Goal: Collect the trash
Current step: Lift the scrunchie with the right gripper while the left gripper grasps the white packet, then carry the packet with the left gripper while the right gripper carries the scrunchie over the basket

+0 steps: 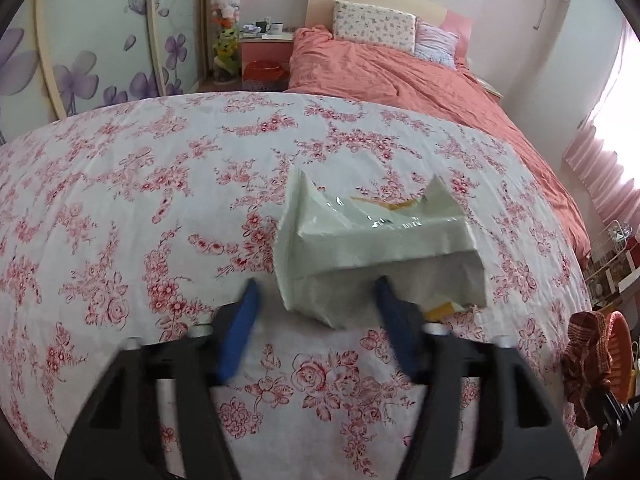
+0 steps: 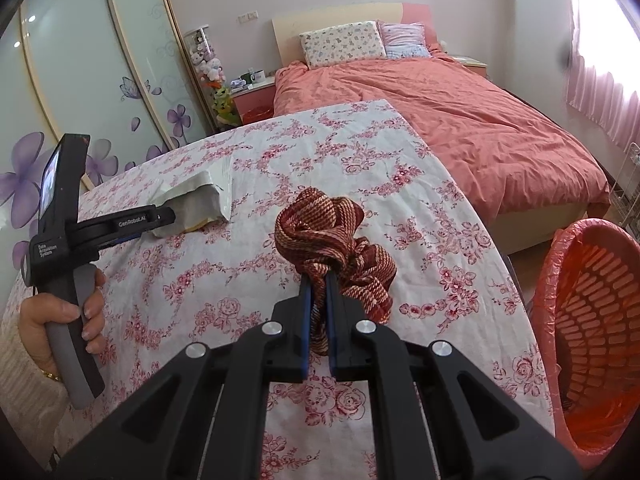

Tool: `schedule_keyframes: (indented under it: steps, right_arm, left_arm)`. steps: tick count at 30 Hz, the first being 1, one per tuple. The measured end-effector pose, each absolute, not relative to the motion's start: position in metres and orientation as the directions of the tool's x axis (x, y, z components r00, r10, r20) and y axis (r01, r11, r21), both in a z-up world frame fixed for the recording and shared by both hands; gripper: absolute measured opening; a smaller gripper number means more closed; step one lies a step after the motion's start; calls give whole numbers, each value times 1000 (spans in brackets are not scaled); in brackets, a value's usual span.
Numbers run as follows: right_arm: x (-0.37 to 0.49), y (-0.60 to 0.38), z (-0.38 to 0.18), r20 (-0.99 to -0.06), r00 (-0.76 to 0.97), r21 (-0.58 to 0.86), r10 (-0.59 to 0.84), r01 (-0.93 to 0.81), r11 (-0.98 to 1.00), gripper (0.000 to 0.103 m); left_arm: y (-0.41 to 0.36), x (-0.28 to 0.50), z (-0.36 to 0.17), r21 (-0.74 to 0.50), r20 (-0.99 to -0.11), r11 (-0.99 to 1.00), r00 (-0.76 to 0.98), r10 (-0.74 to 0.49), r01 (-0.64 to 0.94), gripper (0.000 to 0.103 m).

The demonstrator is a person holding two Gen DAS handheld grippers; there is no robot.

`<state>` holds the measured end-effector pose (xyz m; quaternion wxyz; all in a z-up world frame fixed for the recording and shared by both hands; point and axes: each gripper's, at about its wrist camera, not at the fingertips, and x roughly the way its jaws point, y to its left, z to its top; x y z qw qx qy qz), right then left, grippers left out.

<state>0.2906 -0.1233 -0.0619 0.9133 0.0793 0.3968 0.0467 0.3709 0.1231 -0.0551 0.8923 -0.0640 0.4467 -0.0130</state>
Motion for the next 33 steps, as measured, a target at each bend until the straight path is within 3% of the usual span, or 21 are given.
schedule_keyframes:
  steps: [3,9,33]
  right_arm:
    - [291,-124,-62,-718,679,185,151,-22,982,8]
    - [288,-124,-62,-719,680,183,148,-19,983,8]
    - [228,-139,-12,-644,756,190,118,9,982,8]
  left_arm:
    - [122,371,-54,-129,-791,992,604,-97,-9,22]
    - [125,359,-49,-142,-765,989,629,-135,38,8]
    - [115,279,11,-208,-654,967,713,-251,149,4]
